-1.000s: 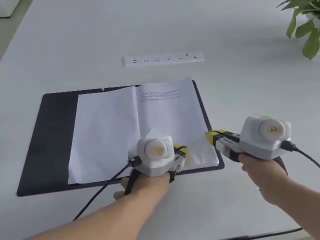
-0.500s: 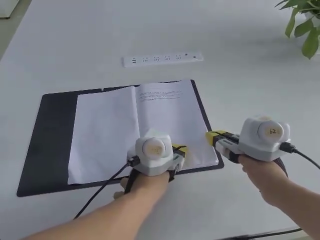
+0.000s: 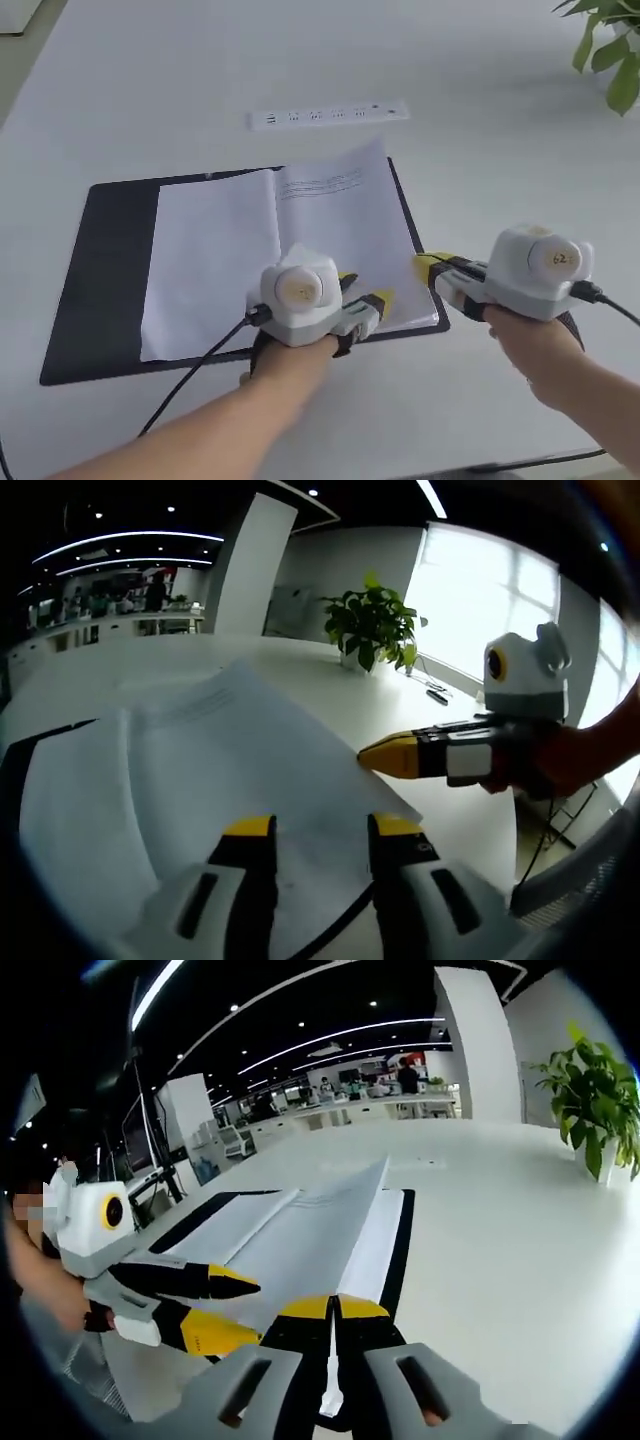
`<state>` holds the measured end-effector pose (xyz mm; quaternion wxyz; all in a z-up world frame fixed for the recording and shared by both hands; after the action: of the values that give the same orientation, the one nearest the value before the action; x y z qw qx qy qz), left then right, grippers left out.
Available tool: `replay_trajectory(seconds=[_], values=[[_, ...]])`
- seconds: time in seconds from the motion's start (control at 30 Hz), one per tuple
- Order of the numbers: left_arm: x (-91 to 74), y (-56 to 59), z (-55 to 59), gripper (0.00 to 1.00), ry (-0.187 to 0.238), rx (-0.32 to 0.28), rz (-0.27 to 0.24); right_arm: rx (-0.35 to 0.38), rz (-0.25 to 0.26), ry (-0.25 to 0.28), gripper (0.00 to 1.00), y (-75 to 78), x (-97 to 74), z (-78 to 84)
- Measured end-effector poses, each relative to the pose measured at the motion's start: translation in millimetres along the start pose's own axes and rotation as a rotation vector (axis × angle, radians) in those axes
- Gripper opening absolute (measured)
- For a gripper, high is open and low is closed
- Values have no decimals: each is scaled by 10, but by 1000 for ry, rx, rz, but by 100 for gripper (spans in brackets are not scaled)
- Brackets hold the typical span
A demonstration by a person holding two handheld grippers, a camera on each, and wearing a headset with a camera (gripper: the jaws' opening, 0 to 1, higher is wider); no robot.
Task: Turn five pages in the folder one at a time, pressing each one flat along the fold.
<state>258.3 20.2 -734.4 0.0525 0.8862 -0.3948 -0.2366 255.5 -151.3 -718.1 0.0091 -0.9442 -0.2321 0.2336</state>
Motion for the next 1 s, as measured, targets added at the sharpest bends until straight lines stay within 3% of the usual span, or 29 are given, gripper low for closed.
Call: replay_trajectory(seconds=[0.03,0.07,0.1,0.17,0.3,0.4,0.47,0.53,0.57,0.63,0.67,1.0], values=[[-22,-2,-11,37,12,0,6,-13,-8,-12,0,-19,4,1],[-44,-5,-15,37,13,1,8,-76,11,-33,0,-30,3,-13],[-68,-10,-20,37,9,-1,3,-127,27,-15,0,-31,4,-45],[-117,-8,-28,37,20,-4,3,-118,-2,-4,0,-105,7,-73],[-202,-14,-56,37,35,-8,-3,-155,-14,49,0,-174,-19,-162],[-295,-40,-90,38,55,-9,-6,-147,-19,57,0,-187,-34,-200],[-344,-66,-102,39,57,-12,-10,-134,-47,80,0,-235,-56,-245],[-423,-103,-115,40,75,-26,-20,-199,-78,94,0,-315,-85,-297],[-456,-122,-115,40,76,-31,-25,-198,-90,90,0,-351,-88,-302],[-529,-167,-103,40,85,-38,-32,-279,-112,29,0,-410,-61,-282],[-570,-196,-95,40,81,-38,-42,-281,-141,38,0,-460,-42,-283],[-1036,-394,-142,40,131,-65,-100,-11,-235,153,0,-750,6,-531]])
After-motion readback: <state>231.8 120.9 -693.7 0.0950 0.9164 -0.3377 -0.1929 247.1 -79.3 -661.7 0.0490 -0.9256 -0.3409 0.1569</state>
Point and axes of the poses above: the centre of the closed fingertips' face, and the gripper's own axes: x roughly forward along the fingers, y roughly to its right, z roughly out of its underside, the point moved 10 cm from there along -x, roughly backward along the fingers, and after that the axes turned 2 degrees about y, right-handed, at the moved point
